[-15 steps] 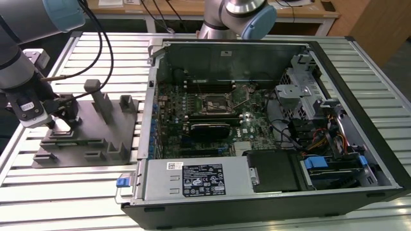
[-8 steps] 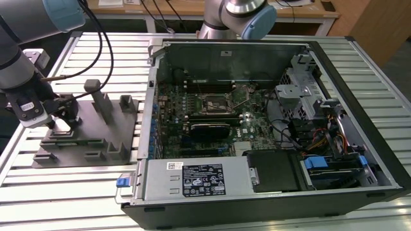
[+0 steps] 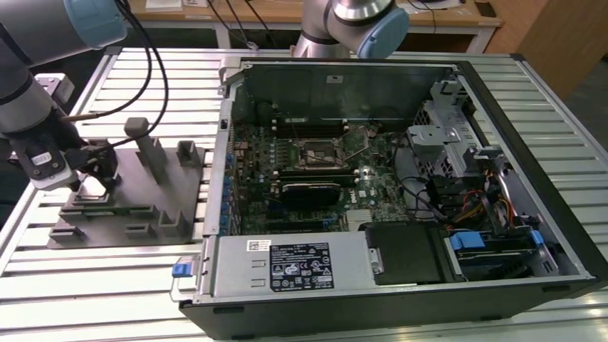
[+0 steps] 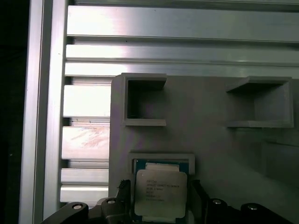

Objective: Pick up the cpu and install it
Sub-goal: 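Pick up the cpu and move it towards the insertion slot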

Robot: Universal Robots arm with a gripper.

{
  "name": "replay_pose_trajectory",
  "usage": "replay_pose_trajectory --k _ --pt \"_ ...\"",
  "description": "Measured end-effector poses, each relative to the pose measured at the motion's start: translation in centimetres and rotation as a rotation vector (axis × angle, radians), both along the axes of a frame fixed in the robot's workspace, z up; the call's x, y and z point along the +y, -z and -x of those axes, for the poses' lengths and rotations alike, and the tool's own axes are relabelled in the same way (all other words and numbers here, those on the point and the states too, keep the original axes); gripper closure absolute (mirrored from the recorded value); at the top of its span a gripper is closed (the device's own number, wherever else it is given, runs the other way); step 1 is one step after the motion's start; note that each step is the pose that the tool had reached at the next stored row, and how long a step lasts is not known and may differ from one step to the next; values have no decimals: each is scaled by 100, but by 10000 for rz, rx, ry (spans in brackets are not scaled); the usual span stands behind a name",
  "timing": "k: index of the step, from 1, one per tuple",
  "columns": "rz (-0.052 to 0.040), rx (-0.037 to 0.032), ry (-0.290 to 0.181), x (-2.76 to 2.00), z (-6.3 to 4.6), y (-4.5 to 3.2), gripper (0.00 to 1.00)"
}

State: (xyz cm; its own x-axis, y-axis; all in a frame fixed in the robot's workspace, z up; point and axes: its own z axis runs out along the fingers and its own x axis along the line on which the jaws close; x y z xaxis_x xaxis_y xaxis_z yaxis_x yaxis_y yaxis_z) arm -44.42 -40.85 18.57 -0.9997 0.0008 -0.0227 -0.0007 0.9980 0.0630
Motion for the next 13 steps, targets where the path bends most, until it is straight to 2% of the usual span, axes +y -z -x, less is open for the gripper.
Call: replay_pose_trajectory --k 13 --pt "1 1 -8 0 -3 20 39"
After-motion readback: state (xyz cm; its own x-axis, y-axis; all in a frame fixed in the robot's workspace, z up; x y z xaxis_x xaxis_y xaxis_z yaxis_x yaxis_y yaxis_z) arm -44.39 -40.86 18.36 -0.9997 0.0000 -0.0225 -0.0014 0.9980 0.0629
